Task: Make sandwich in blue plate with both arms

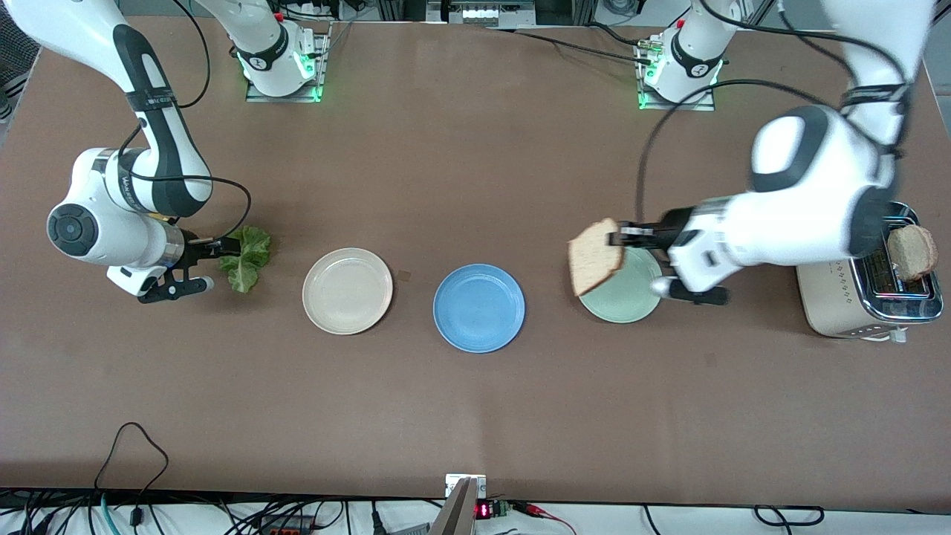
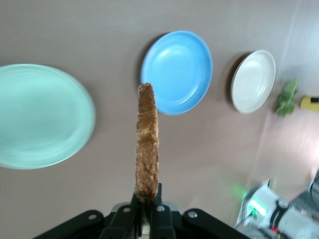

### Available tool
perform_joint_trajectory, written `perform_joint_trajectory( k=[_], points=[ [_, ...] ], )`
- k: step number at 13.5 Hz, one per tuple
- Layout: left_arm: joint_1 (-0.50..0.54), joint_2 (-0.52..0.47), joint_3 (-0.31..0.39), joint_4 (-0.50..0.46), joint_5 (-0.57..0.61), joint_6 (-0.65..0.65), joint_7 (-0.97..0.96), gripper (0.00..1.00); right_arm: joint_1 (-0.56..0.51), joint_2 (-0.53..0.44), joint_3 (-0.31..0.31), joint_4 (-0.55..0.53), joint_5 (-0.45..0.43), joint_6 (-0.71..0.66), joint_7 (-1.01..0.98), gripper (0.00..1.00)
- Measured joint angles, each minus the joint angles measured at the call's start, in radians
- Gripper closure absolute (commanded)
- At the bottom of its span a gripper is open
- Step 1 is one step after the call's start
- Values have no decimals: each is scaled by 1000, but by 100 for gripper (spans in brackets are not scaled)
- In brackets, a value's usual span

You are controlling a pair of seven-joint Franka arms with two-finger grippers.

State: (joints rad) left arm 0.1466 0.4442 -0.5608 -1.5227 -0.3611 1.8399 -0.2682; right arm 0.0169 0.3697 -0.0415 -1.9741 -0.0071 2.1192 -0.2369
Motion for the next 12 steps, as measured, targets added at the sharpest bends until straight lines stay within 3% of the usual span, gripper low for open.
perform_joint_trajectory(
  k=[5,12],
  points=[
    [-129,183,0,-10,-94,368,-51,99,0,6,0,0,0,9,0,0],
    [-257,326,1,-9,-100,622,-54,99,0,9,1,0,0,16,0,0]
  ],
)
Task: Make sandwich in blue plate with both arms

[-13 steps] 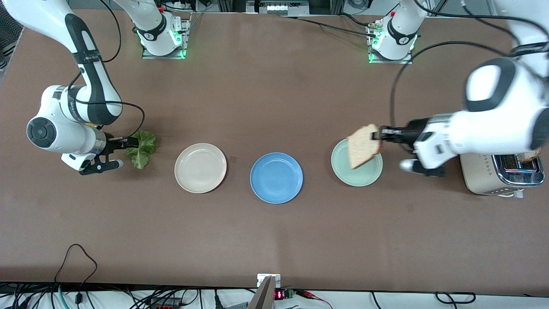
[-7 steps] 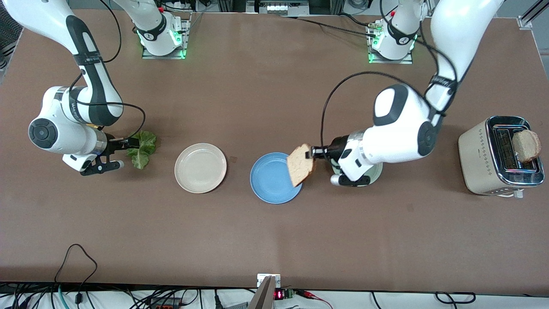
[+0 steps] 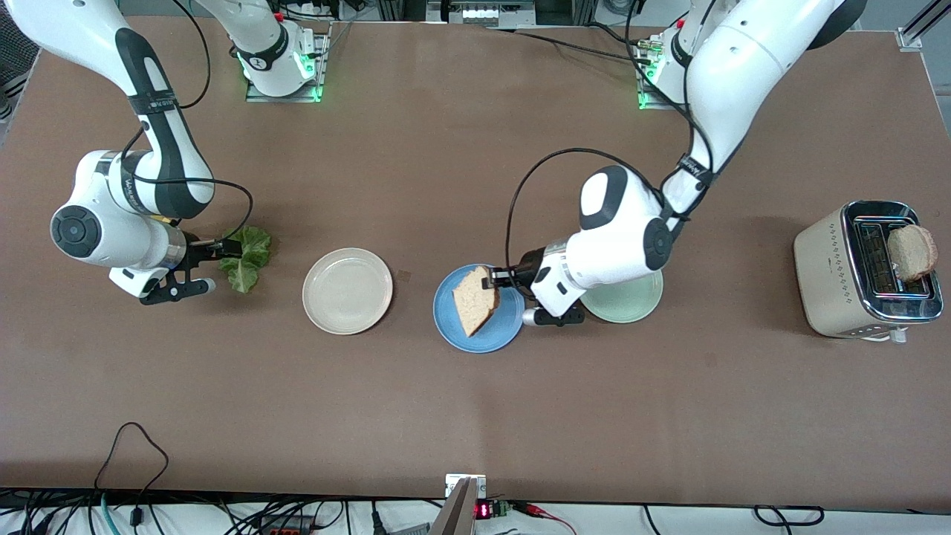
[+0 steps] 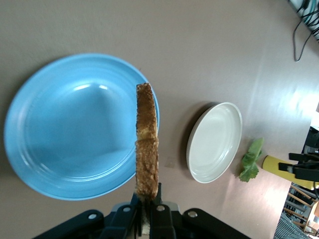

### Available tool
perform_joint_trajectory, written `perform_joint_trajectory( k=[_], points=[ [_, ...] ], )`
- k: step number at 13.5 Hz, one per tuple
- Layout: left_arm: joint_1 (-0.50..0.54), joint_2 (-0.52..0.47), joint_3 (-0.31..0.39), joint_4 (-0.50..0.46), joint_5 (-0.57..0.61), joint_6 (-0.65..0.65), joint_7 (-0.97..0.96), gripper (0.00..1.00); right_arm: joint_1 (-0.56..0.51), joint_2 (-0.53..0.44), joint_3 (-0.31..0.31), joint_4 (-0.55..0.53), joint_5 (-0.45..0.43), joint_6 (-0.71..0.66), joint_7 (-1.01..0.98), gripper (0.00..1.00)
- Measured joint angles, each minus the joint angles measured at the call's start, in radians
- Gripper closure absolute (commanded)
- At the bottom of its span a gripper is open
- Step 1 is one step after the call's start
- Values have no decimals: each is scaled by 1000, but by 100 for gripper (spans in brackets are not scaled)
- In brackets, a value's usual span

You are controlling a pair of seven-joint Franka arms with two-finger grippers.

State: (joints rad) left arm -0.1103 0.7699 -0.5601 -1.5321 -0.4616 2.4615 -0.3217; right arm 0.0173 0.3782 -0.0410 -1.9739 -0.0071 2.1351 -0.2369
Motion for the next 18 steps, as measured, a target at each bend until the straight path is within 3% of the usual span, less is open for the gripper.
perform_joint_trajectory(
  k=[5,12,13,16,18],
  points=[
    [-47,61,2,1,0,12,1,99,1,28,1,0,0,61,0,0],
    [-47,71,25,7,0,12,44,96,1,141,1,-3,0,209,0,0],
    [-46,75,29,9,0,12,70,96,2,147,1,-3,0,213,0,5],
    [-42,90,46,17,0,13,119,96,4,151,1,-2,0,214,0,60],
    [-40,93,68,18,0,12,155,96,5,151,2,-2,0,214,0,83]
  ],
)
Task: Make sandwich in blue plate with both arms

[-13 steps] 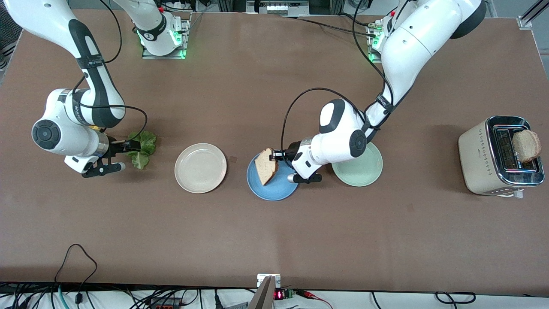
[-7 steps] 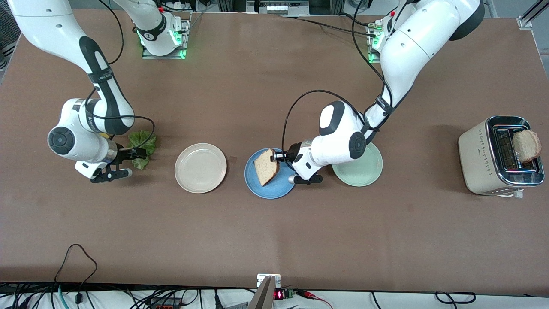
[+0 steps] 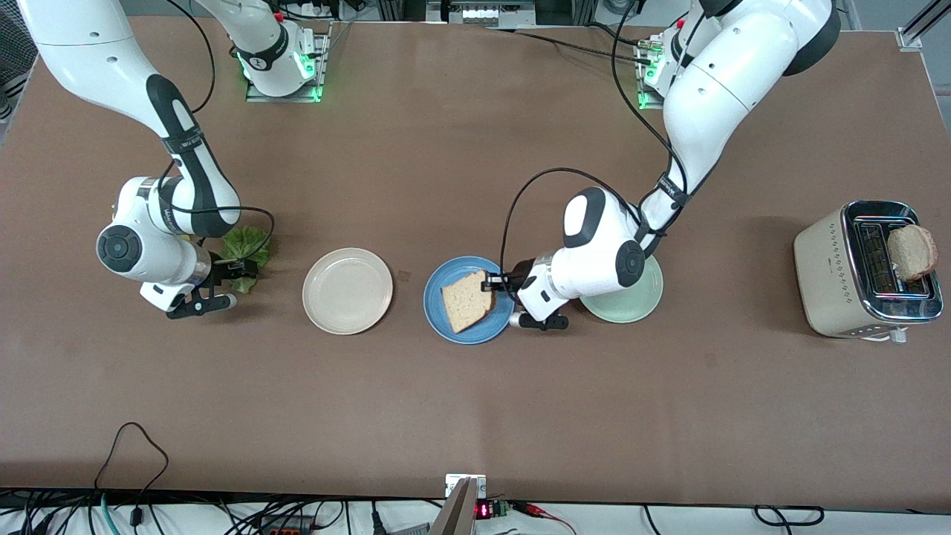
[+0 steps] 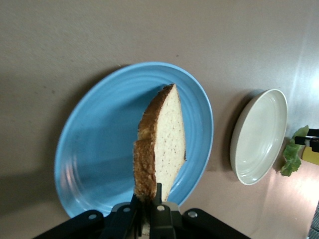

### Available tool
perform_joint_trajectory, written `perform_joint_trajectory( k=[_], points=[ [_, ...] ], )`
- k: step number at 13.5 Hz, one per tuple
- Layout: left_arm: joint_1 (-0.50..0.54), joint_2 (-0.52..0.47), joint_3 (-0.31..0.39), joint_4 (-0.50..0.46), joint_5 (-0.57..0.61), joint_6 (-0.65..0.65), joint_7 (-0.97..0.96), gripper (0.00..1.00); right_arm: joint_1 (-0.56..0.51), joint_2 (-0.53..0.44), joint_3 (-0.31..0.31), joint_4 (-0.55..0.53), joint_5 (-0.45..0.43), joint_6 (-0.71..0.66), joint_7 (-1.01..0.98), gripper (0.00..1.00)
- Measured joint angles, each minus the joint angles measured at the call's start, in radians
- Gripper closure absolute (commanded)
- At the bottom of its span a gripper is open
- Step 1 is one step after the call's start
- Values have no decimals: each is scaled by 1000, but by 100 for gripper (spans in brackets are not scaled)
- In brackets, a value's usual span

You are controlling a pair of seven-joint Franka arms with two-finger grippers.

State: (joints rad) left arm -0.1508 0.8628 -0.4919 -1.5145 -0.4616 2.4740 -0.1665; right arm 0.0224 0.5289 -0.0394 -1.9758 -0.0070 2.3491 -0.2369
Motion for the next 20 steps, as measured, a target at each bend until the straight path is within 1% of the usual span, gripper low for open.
perform_joint_trajectory(
  k=[2,3,4,5,11,12,13,16,18,20],
  points=[
    [8,1,12,0,0,-1,27,94,6,0,0,0,0,0,0,92],
    [13,2,13,0,0,-3,38,84,10,0,1,0,0,0,0,97],
    [16,5,14,0,0,-4,44,47,13,0,1,0,0,0,0,100],
    [16,10,14,0,0,-4,48,0,14,0,1,0,0,0,0,100],
    [14,28,13,2,0,-1,58,0,14,-2,1,10,0,-9,27,100],
    [10,28,12,2,0,-1,58,0,15,-7,1,29,0,-43,35,100],
    [4,28,12,2,0,-1,58,0,15,-21,1,61,0,-108,43,100],
    [-5,27,11,8,1,0,58,0,19,-82,2,175,1,-357,143,100],
    [4,21,21,20,35,-3,60,0,28,-105,5,214,14,-430,241,100],
    [21,13,34,28,96,-42,60,0,49,-108,9,226,52,-453,340,100]
  ],
)
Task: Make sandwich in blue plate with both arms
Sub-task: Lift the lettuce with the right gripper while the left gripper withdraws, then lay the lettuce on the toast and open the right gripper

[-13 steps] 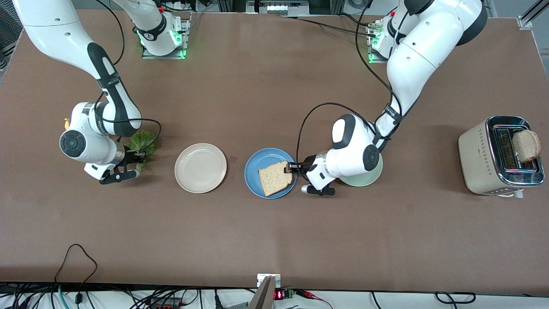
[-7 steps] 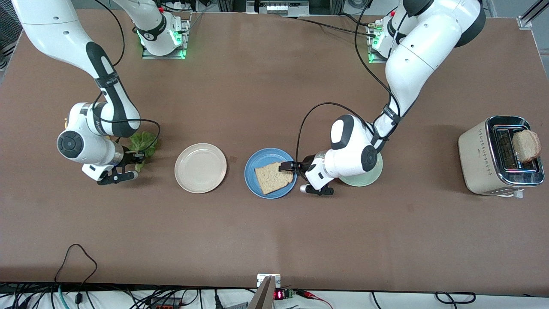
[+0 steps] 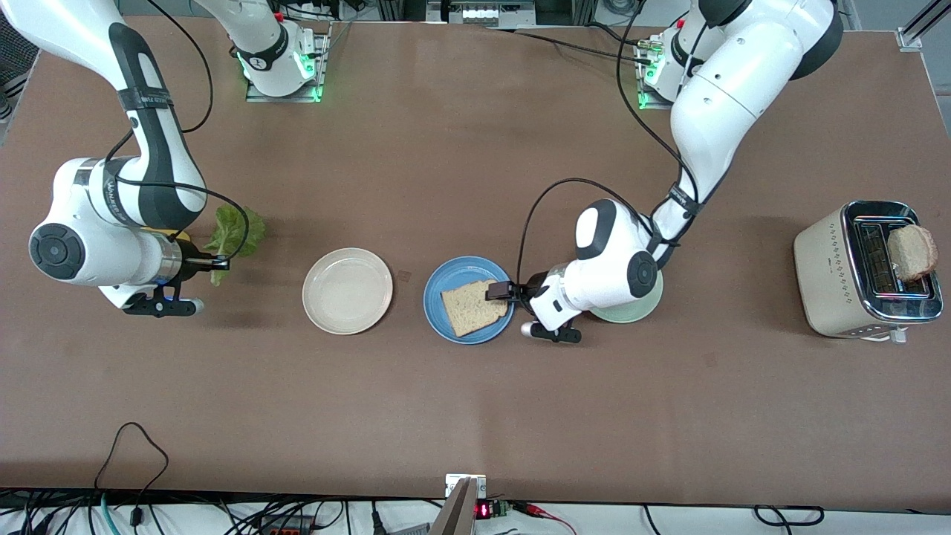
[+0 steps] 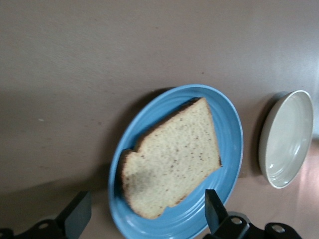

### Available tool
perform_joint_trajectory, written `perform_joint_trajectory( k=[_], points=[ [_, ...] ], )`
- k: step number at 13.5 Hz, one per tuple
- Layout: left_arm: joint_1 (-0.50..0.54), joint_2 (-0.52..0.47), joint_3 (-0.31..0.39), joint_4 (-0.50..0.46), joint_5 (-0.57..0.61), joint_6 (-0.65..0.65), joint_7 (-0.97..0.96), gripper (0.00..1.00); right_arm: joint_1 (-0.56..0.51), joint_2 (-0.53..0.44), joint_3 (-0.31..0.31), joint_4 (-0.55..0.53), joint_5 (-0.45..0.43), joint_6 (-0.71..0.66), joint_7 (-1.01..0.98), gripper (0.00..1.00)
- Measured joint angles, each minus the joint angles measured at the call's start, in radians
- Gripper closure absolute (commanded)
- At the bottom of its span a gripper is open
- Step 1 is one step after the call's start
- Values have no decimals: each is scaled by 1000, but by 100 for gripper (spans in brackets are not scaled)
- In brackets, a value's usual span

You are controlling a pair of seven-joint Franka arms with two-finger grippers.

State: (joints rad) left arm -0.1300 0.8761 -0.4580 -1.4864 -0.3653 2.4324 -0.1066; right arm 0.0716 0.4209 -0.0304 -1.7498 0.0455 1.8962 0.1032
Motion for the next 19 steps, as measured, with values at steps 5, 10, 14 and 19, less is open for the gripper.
perform_joint_trajectory(
  k=[5,10,14,19],
  points=[
    [9,-90,101,8,100,-188,0,0,80,3,4,0,75,-6,281,100],
    [13,-215,258,14,102,-345,1,0,290,52,14,8,232,148,785,100],
    [16,-324,367,18,183,-471,1,0,442,180,16,49,283,366,1152,100],
    [23,-456,442,23,274,-521,1,0,497,347,15,268,318,395,1405,99]
  ],
)
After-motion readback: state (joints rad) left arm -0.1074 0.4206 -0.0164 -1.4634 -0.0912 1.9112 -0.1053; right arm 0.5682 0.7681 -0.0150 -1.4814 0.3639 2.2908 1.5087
